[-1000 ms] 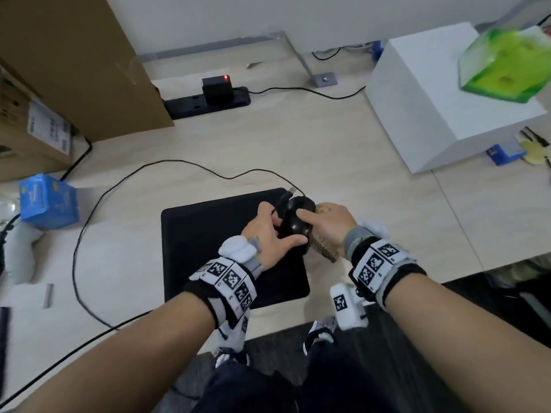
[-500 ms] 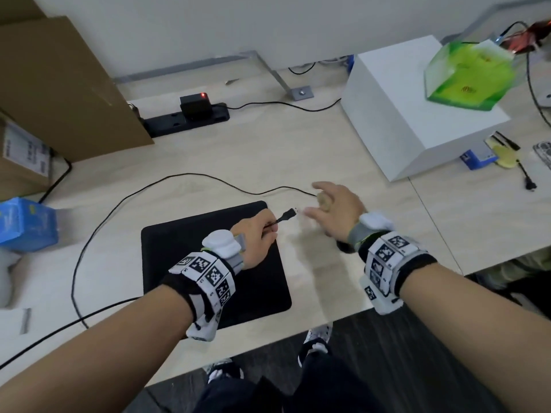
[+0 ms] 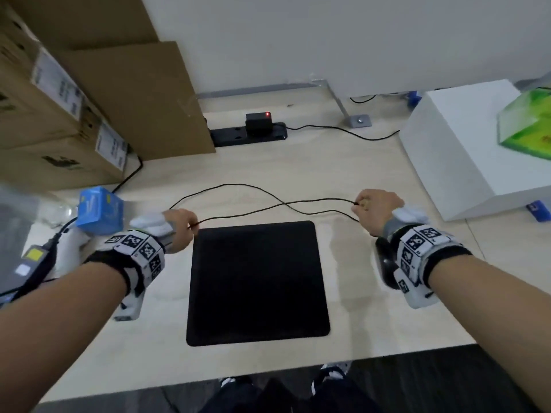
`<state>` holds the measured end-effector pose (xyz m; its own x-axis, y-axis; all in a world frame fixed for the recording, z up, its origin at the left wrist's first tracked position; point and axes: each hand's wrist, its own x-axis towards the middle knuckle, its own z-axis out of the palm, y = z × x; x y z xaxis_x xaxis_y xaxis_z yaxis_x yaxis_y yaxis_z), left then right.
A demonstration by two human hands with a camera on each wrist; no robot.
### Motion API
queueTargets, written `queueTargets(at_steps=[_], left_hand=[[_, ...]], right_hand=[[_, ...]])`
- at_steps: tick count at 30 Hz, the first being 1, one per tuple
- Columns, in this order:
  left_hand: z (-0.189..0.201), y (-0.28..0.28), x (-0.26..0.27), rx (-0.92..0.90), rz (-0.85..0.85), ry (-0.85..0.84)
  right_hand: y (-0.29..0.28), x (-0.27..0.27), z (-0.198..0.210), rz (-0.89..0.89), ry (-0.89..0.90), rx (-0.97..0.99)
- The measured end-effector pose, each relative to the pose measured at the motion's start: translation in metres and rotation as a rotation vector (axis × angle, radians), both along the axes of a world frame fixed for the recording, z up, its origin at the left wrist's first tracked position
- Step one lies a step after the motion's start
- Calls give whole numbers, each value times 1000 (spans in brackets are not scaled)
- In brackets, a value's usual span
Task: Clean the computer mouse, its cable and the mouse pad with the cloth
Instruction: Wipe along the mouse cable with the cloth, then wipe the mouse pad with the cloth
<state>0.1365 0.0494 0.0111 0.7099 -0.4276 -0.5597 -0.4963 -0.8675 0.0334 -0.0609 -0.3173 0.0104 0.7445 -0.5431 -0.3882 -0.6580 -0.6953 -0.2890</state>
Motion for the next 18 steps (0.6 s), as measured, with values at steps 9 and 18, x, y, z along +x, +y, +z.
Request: queueTargets(at_steps=[9, 18], left_hand=[[9, 7, 81, -236, 381, -18], [-51, 22, 23, -181, 214, -111]], right_hand=[[-29, 59, 22, -236, -169, -52], [30, 43, -5, -216, -137, 179]])
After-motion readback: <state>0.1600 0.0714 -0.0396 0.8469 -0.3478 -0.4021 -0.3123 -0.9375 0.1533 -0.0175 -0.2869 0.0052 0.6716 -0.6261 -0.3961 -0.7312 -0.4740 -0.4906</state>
